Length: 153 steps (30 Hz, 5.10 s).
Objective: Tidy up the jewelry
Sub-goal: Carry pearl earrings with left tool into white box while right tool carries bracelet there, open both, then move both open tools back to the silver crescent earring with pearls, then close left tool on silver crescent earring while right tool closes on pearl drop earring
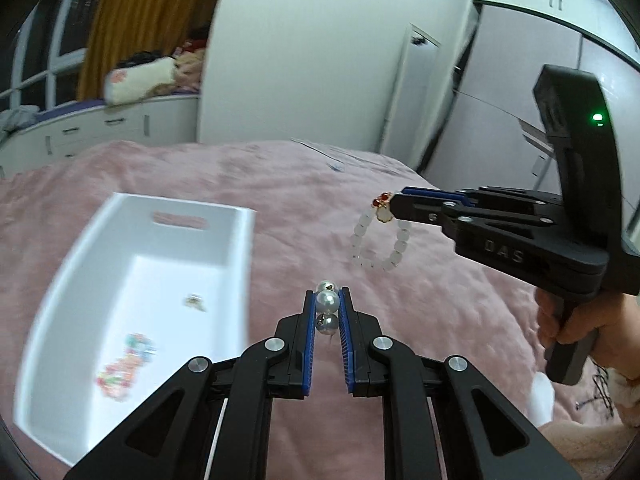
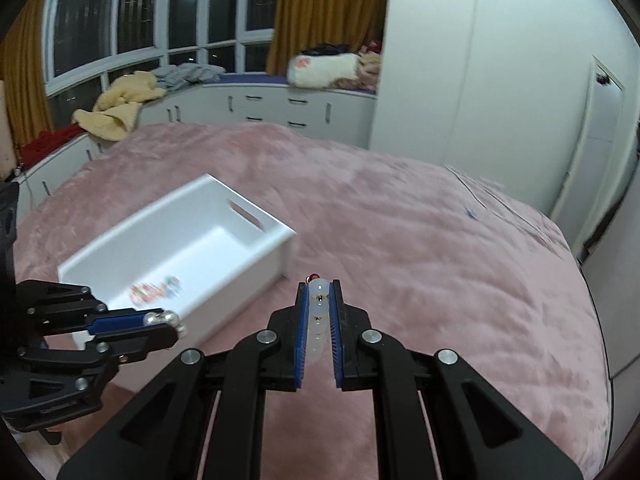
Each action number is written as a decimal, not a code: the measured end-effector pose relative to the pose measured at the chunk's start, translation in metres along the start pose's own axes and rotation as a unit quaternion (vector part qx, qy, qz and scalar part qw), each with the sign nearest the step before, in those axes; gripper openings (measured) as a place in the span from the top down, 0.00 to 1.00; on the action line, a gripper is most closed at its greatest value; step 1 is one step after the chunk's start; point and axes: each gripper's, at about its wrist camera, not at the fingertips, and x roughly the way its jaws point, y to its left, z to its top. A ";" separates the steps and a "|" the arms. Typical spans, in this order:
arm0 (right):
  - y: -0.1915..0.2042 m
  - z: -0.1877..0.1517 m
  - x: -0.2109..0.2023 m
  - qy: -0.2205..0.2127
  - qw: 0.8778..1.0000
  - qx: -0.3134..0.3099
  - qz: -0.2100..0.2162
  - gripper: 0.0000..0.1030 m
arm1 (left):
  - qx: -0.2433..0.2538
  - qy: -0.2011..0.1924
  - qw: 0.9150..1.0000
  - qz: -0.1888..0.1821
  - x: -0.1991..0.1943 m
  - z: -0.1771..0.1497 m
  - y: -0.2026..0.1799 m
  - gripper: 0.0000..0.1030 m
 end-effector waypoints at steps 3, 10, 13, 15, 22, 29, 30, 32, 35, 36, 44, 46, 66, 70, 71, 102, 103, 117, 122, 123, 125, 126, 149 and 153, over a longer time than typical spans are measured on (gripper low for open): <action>0.019 0.018 0.005 -0.005 1.000 -0.009 0.018 0.90 | -0.020 -0.014 1.000 0.020 -0.015 0.007 0.023 0.84; 0.059 0.051 0.018 -0.013 0.998 -0.020 0.051 0.90 | -0.052 -0.036 0.996 0.063 -0.043 0.016 0.066 0.84; 0.072 0.057 0.028 -0.008 0.998 -0.025 0.061 0.90 | -0.050 -0.037 0.994 0.087 -0.050 0.018 0.079 0.84; 0.079 0.059 0.035 -0.002 0.997 -0.028 0.066 0.90 | -0.048 -0.036 0.993 0.104 -0.052 0.018 0.087 0.84; 0.102 0.063 0.058 0.024 0.995 -0.037 0.085 0.90 | -0.054 -0.004 0.988 0.147 -0.041 0.011 0.107 0.84; 0.119 0.062 0.076 0.043 0.993 -0.060 0.089 0.90 | -0.070 0.044 0.981 0.176 -0.011 -0.003 0.123 0.84; 0.122 0.061 0.077 0.043 0.993 -0.064 0.091 0.90 | -0.071 0.044 0.981 0.177 -0.009 -0.004 0.124 0.84; 0.127 0.059 0.078 0.041 0.992 -0.074 0.096 0.90 | -0.075 0.044 0.981 0.176 -0.006 -0.006 0.125 0.84; 0.131 0.055 0.082 0.045 0.991 -0.081 0.100 0.90 | -0.077 0.041 0.980 0.181 -0.006 -0.005 0.127 0.84; 0.132 0.054 0.083 0.045 0.991 -0.082 0.099 0.90 | -0.078 0.041 0.979 0.183 -0.005 -0.005 0.128 0.82; 0.128 0.056 0.084 0.041 0.993 -0.077 0.086 0.85 | -0.094 0.037 0.976 0.195 -0.006 -0.005 0.137 0.59; 0.124 0.057 0.079 0.032 0.994 -0.074 0.075 0.64 | -0.097 0.035 0.975 0.195 -0.006 -0.005 0.139 0.56; -0.025 0.031 -0.022 -0.062 0.997 0.002 -0.035 0.19 | -0.048 -0.056 0.985 0.153 -0.042 0.026 0.068 0.07; -0.059 0.004 -0.040 -0.048 0.997 0.019 -0.051 0.19 | -0.025 -0.069 0.990 0.121 -0.043 0.028 0.042 0.05; -0.066 -0.004 -0.045 -0.046 0.997 0.020 -0.056 0.19 | -0.018 -0.072 0.991 0.114 -0.042 0.027 0.034 0.05; -0.141 -0.228 -0.059 0.074 0.996 0.006 -0.055 0.19 | 0.212 0.066 0.975 -0.021 0.111 -0.093 -0.179 0.04; -0.140 -0.231 -0.056 0.077 0.996 0.006 -0.054 0.19 | 0.214 0.072 0.974 -0.022 0.116 -0.097 -0.181 0.04; -0.127 -0.244 -0.022 0.113 0.993 -0.014 -0.029 0.35 | 0.233 0.118 0.965 -0.022 0.159 -0.119 -0.178 0.04; -0.121 -0.246 -0.008 0.130 0.991 -0.021 -0.015 0.44 | 0.231 0.129 0.964 -0.015 0.168 -0.123 -0.173 0.06; -0.119 -0.247 -0.006 0.132 0.991 -0.023 -0.012 0.44 | 0.229 0.132 0.964 -0.012 0.170 -0.123 -0.171 0.07; -0.116 -0.249 -0.002 0.138 0.990 -0.024 -0.004 0.46 | 0.222 0.140 0.965 -0.014 0.175 -0.124 -0.168 0.12; -0.115 -0.249 0.000 0.140 0.990 -0.025 -0.001 0.48 | 0.218 0.143 0.965 -0.016 0.176 -0.124 -0.166 0.19; -0.118 -0.256 0.012 0.169 0.986 -0.006 0.008 0.89 | 0.238 0.147 0.957 -0.077 0.182 -0.132 -0.175 0.79; -0.118 -0.255 0.010 0.167 0.986 -0.005 0.007 0.89 | 0.227 0.148 0.959 -0.086 0.181 -0.131 -0.172 0.79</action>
